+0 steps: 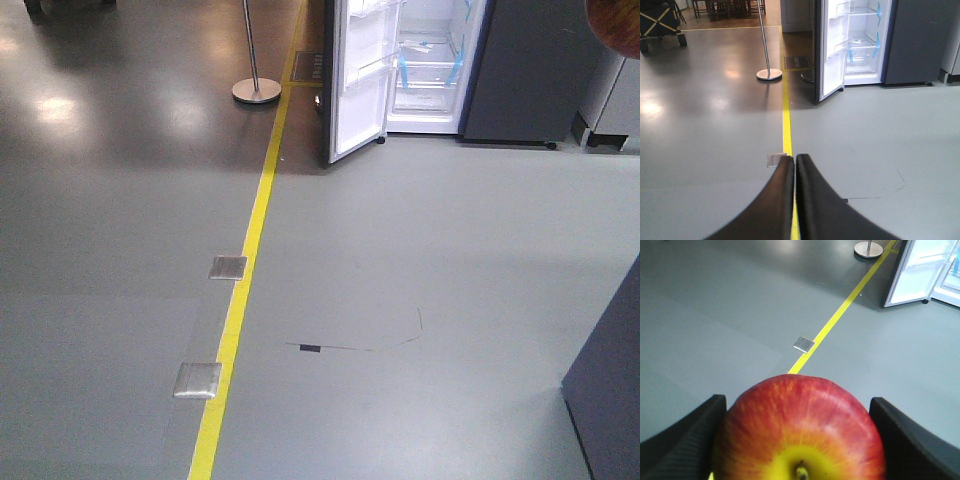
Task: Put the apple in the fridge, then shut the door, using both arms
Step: 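Drive toward the open white refrigerator carrying the apple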
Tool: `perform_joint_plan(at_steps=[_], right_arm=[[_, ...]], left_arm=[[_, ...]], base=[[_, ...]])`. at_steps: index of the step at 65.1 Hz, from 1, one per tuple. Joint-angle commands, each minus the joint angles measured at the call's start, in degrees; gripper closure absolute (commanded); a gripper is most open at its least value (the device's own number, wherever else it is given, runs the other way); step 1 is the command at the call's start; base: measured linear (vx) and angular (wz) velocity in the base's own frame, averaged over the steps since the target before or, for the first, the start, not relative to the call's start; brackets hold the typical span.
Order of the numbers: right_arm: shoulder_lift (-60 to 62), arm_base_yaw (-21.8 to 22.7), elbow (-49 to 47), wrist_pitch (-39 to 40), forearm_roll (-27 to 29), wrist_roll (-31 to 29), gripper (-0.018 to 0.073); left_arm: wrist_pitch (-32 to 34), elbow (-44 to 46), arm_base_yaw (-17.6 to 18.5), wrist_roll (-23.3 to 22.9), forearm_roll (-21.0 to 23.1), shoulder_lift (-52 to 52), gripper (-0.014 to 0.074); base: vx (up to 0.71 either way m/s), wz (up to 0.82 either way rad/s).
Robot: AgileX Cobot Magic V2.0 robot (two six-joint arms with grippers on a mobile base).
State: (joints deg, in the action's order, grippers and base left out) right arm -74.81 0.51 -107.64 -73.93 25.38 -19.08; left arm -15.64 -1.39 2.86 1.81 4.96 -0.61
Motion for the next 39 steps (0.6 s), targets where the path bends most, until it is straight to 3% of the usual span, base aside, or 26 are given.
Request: perform_joint_plan(at_steps=[1,39], right_arm=[[1.2,0.1,-1.7,0.4,1.5,-0.6,0.0455],[1.2,0.1,-1.7,0.4,1.5,-0.6,0.0455]], left_arm=[[4.0,1.0,-0.1,0.0,0.6,-0.9,0.0603],[4.0,1.0,-0.1,0.0,0.6,-0.9,0.0603]], base=[[0.3,-0.04],[0.3,-0.03]])
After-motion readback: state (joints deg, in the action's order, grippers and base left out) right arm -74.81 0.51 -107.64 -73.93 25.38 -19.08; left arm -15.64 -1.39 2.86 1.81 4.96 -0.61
